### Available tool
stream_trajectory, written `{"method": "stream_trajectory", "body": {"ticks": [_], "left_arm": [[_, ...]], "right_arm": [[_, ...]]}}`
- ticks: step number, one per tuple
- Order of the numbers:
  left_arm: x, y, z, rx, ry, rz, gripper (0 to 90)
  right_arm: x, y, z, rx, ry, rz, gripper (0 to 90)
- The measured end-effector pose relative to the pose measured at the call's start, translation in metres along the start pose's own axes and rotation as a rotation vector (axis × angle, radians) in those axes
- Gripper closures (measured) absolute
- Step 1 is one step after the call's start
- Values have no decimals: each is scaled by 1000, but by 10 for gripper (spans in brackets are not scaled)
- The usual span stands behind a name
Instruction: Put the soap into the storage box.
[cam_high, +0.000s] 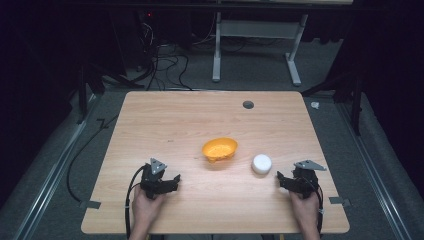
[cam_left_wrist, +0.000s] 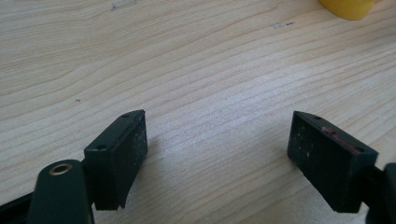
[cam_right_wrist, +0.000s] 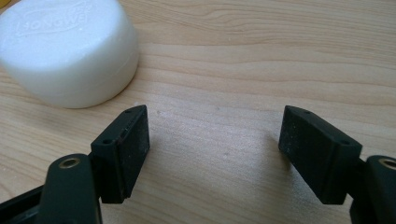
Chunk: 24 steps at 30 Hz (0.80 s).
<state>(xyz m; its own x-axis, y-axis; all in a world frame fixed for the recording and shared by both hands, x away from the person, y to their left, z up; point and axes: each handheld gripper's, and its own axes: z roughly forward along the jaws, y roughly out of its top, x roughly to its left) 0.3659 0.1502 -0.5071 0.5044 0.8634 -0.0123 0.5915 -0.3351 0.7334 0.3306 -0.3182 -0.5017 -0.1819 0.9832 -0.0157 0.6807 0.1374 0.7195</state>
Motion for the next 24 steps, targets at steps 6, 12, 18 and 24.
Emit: {"method": "stream_trajectory", "body": {"ticks": [6,12,18,24], "left_arm": [[0,0,0,0,0,0,204],[0,0,0,0,0,0,204],[0,0,0,0,0,-1,204],[0,0,0,0,-1,-2,204]], "right_arm": [[1,0,0,-2,4,-3,253],[1,0,0,-3,6,-8,253],[1,0,0,0,8,-7,254],[2,0,0,2,8,-5,254]]}}
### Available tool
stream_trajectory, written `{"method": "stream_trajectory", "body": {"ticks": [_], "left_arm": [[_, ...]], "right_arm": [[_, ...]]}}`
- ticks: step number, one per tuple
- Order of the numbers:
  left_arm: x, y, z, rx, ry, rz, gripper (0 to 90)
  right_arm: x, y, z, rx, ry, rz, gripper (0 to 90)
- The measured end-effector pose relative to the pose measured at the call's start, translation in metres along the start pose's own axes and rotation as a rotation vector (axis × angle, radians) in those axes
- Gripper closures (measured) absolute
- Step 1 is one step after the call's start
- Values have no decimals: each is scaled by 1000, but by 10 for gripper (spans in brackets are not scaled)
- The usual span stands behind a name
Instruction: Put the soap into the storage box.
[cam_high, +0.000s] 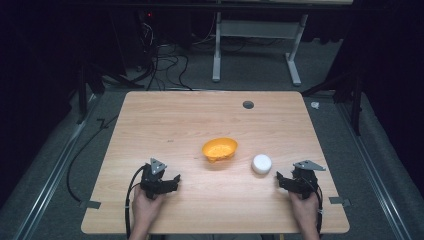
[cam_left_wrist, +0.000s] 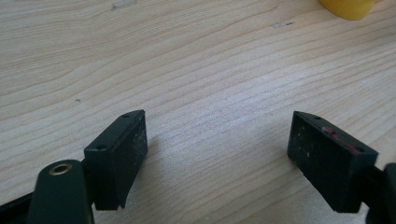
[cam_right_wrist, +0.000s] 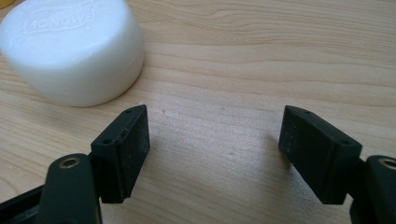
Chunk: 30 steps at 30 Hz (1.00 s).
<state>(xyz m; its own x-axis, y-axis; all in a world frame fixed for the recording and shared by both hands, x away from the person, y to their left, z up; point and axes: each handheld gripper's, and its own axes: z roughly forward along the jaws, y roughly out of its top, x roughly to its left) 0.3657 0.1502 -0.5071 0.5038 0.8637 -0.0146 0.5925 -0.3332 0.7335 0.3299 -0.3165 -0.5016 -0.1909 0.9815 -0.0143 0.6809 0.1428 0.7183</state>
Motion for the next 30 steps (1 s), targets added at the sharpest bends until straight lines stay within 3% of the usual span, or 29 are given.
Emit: {"method": "stream_trajectory", "body": {"ticks": [24,30], "left_arm": [[0,0,0,0,-1,1,202],[0,0,0,0,-1,1,202]], "right_arm": [[-1,-1,-1,-9,9,13,250],[5,-3,-8,-26,21,7,248]]}}
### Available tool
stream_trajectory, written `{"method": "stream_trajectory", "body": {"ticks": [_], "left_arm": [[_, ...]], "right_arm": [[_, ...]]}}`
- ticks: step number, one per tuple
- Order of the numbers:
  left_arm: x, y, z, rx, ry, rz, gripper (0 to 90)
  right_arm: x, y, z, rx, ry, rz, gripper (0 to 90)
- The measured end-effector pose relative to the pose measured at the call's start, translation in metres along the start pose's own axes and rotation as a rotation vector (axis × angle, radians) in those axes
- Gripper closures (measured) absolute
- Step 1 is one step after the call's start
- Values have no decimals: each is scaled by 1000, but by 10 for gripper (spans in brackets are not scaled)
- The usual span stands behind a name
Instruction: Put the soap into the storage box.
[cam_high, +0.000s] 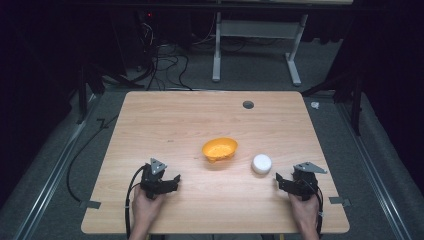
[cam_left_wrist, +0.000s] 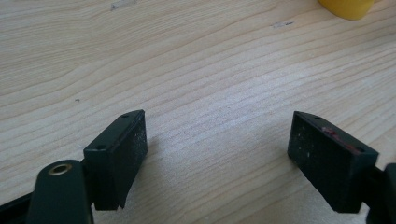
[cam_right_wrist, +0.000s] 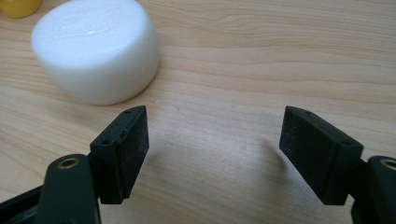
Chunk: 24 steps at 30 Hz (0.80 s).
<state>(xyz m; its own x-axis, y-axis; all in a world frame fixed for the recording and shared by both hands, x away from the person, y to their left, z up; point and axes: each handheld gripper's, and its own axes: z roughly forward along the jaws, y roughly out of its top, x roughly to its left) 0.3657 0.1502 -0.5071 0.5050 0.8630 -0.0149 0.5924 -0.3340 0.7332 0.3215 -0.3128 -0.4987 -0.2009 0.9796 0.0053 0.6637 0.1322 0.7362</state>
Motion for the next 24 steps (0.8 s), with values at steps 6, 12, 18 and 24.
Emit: {"method": "stream_trajectory", "body": {"ticks": [6,12,18,24], "left_arm": [[0,0,0,0,0,0,201],[0,0,0,0,0,0,202],[0,0,0,0,0,0,202],[0,0,0,0,0,0,202]], "right_arm": [[8,-2,-5,-9,13,-11,248],[15,-2,-6,-14,31,-23,247],[25,-3,-6,-15,53,-38,241],[34,-1,-6,-13,70,-58,225]]}}
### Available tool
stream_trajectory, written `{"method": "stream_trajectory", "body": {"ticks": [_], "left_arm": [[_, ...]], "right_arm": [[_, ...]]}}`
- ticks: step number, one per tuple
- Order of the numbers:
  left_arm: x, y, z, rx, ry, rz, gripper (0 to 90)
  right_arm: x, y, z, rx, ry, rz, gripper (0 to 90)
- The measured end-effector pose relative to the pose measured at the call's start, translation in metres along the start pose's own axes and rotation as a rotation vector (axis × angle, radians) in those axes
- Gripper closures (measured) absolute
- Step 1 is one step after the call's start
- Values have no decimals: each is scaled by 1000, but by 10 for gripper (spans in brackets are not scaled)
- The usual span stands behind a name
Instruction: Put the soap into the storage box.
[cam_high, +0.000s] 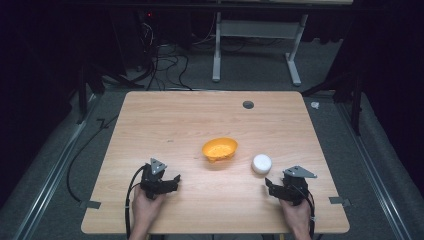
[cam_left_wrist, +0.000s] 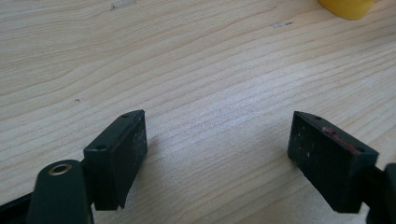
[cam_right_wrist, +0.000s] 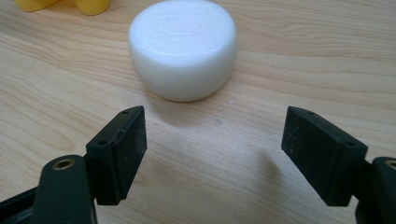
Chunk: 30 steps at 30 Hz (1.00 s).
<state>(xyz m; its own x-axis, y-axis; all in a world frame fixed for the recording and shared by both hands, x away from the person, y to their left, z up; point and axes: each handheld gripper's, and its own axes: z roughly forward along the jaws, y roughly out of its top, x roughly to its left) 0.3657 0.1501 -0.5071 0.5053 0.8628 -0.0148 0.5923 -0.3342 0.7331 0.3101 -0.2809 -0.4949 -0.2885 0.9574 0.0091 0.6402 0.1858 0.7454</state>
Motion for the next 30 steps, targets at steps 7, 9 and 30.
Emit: {"method": "stream_trajectory", "body": {"ticks": [7,9,30], "left_arm": [[0,0,0,0,0,-1,202],[0,0,0,0,0,0,202],[0,0,0,-1,0,-1,202]], "right_arm": [[7,5,3,3,14,-12,195],[9,8,4,5,21,-15,186],[16,35,26,20,24,-21,138]]}}
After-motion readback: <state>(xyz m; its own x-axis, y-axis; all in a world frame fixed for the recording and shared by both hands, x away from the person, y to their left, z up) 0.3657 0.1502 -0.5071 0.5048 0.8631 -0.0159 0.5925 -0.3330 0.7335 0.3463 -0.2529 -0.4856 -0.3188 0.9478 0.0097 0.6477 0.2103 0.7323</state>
